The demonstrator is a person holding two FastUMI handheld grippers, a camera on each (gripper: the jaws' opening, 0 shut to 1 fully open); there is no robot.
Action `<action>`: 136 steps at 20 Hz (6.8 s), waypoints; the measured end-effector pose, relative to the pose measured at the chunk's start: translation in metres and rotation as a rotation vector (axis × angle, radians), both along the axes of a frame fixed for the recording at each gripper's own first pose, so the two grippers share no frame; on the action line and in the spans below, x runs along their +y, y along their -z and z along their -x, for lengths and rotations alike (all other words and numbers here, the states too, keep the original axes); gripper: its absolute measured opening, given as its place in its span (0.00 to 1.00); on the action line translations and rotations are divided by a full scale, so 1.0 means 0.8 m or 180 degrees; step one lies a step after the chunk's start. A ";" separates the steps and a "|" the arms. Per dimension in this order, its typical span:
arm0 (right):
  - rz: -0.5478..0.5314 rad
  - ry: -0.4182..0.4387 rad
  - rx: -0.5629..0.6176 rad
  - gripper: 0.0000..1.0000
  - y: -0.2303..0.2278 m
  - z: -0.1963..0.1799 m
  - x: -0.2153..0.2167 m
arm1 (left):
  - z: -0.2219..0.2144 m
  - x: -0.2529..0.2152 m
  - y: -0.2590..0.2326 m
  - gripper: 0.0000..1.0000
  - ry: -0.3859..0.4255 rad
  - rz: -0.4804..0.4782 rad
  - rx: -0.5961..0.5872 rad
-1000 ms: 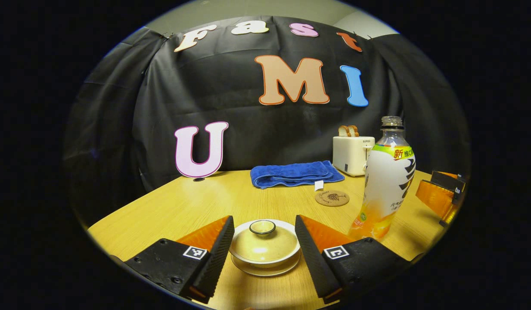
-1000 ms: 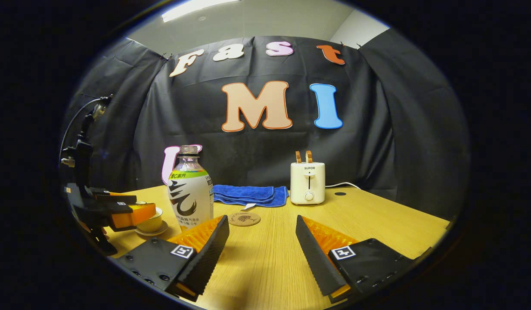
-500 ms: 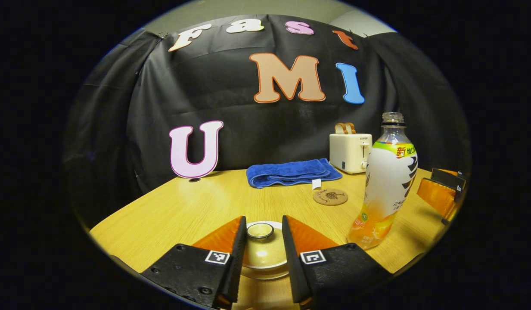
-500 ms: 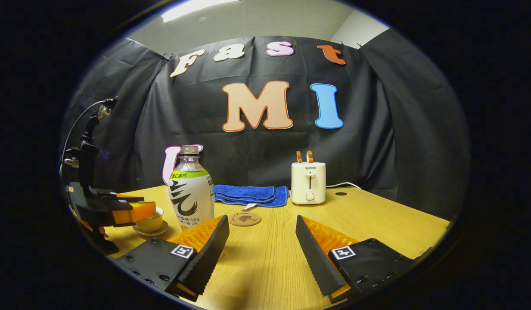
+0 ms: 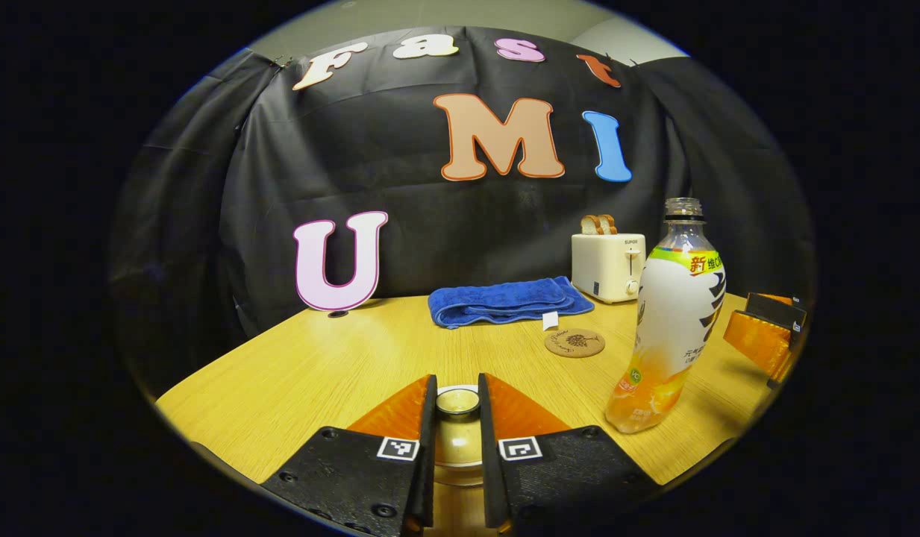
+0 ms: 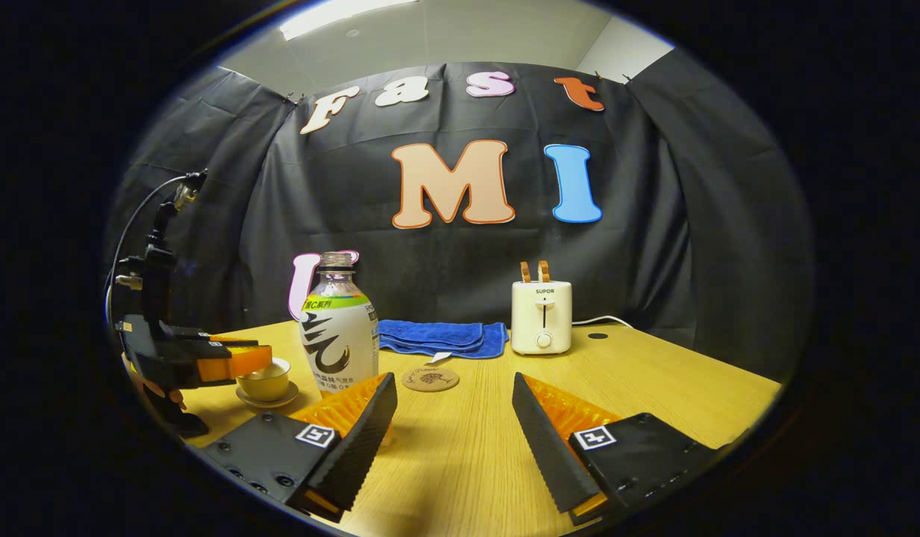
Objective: Open the teacup lid with one hand, grasp the water bottle and pour water into the teacup with the other hand; after pouring, place the water bottle on the coaster and then close the teacup lid.
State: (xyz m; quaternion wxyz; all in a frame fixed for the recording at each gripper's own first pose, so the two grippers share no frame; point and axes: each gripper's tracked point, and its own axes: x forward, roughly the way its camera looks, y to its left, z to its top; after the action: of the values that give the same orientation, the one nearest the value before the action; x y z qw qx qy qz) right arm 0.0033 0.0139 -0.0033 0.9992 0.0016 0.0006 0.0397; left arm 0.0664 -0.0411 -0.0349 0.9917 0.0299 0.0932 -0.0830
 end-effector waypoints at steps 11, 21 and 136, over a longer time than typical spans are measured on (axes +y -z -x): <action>-0.0011 -0.0487 0.0012 0.99 0.001 0.008 0.033 | 0.006 0.015 -0.028 0.21 -0.0111 0.0106 -0.0093; -0.0020 -0.0976 0.0053 1.00 0.004 0.011 0.090 | 0.035 0.043 -0.035 0.21 -0.0211 0.0137 -0.0089; 0.6327 -0.1001 -0.1770 0.65 -0.028 -0.060 0.207 | 0.109 0.186 -0.059 0.21 -0.0791 0.0602 -0.0253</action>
State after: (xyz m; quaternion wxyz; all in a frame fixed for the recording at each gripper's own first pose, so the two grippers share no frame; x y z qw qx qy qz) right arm 0.0515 0.1797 0.0194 0.4987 -0.8307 -0.1968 0.1499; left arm -0.0210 0.1080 0.0120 0.9956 -0.0722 0.0487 0.0332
